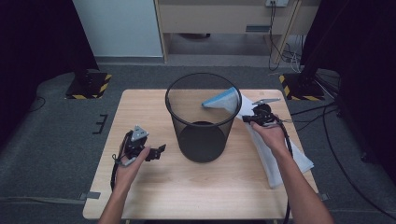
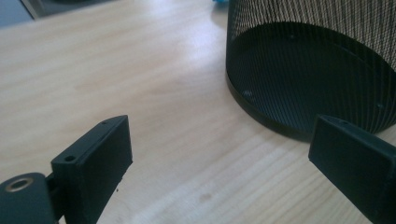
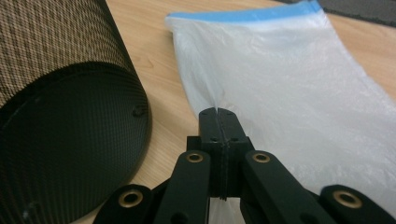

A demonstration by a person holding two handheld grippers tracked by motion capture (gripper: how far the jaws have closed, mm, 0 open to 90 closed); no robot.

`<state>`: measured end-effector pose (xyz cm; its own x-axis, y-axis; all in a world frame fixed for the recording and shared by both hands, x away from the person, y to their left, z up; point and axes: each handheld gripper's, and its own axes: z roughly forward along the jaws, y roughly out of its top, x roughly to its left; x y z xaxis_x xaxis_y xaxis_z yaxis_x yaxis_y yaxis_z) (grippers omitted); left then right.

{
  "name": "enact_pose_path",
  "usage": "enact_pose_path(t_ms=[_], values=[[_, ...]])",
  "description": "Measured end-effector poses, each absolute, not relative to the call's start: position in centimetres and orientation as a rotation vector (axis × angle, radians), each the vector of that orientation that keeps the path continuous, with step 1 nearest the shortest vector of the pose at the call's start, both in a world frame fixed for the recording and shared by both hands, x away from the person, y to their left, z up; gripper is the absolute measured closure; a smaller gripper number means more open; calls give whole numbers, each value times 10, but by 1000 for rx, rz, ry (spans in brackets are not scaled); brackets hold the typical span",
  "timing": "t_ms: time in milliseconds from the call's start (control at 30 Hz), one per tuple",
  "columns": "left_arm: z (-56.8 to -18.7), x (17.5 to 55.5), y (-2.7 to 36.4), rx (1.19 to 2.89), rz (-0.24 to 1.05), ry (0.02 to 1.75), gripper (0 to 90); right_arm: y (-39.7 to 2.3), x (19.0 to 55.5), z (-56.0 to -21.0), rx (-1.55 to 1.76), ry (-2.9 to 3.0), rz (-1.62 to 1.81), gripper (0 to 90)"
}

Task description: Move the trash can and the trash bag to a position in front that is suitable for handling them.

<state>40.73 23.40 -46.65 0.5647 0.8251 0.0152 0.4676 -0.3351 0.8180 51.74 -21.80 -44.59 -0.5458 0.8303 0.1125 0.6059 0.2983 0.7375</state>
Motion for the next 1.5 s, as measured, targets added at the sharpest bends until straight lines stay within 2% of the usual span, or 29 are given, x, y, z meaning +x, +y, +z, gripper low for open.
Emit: enact_pose_path(t_ms=[200, 633, 1500], values=[[-433, 423, 240, 1960, 534, 1022, 50, -214, 527, -419, 1300, 2292, 1104, 900], [-402, 449, 255, 1916, 556, 1020, 53, -212, 537, -368, 1256, 2260, 1145, 900], [-365, 475, 269, 1881, 606, 995, 54, -202, 554, -327, 1196, 2267, 1148, 900]])
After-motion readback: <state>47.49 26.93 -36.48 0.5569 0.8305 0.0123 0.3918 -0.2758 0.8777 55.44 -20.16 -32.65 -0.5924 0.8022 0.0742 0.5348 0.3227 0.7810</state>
